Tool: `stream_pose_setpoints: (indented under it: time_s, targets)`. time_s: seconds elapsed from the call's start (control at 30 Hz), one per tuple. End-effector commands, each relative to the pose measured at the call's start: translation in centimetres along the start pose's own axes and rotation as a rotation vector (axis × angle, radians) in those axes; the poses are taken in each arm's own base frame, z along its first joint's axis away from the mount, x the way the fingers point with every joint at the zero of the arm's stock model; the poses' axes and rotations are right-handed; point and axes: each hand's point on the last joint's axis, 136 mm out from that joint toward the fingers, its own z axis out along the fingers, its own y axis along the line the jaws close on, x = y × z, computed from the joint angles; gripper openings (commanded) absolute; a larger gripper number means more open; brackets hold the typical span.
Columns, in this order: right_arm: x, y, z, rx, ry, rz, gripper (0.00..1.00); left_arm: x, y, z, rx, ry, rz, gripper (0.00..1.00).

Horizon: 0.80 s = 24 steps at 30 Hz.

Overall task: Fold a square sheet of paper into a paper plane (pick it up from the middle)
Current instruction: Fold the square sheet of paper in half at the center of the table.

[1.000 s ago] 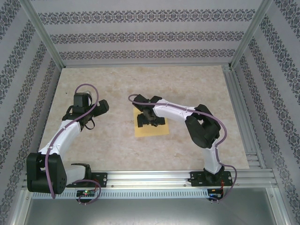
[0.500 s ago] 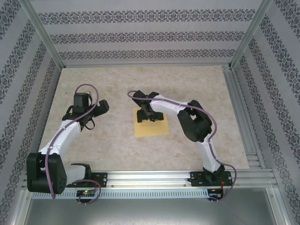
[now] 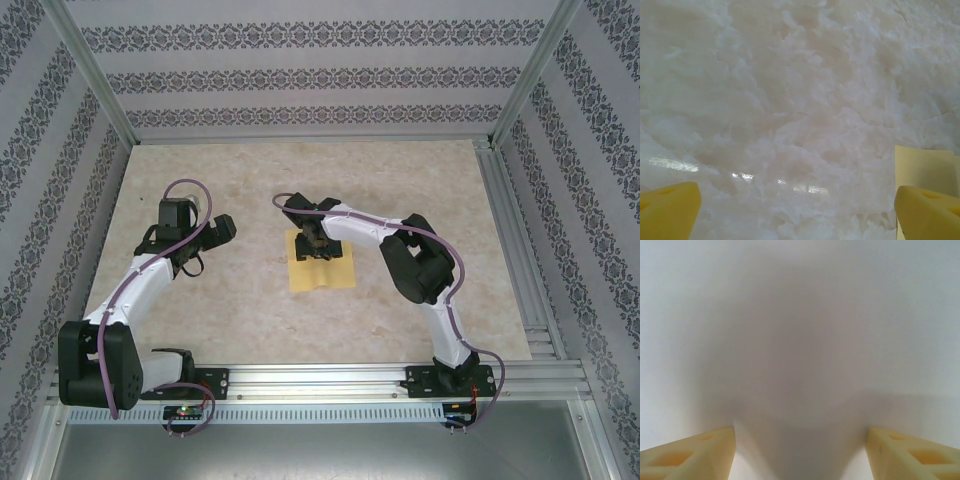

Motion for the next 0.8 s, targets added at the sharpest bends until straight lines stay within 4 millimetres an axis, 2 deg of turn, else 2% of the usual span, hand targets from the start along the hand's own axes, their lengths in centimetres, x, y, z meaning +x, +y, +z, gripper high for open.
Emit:
stream_pose_setpoints:
  time_s: [0.0,0.13,0.33,0.43,0.5,0.57,0.77]
  targets:
    - [1.2,-0.7,0.7,0.002,0.041,0.011,0.65,-0.1,-1.1,-0.2,0.045,0.010,-0.011,1.00]
    - [-0.8,2.2,-3.2,-0.178,-0.056,-0.002,0.51,0.5,-1.9,-0.1,0.100,0.031,-0.037,1.00]
    - [-1.6,7.0,-9.1,-0.597,-0.122,0.012,0.24,1.9,-3.6,0.2,0.190,0.074,-0.060,0.91]
    - [-1.9,8.0,-11.0,-0.755,-0.141,0.037,0.21,2.5,-5.0,0.3,0.239,0.089,-0.058,0.84]
    - [-1.8,8.2,-11.2,-0.804,-0.139,0.051,0.20,3.0,-5.9,0.4,0.267,0.103,-0.053,0.79]
    - [-1.7,7.9,-10.6,-0.819,-0.127,0.065,0.20,3.4,-7.1,0.3,0.301,0.113,-0.043,0.75]
    - [-1.1,7.0,-7.1,-0.850,-0.060,0.109,0.23,5.1,-9.6,1.1,0.353,0.151,-0.017,0.63]
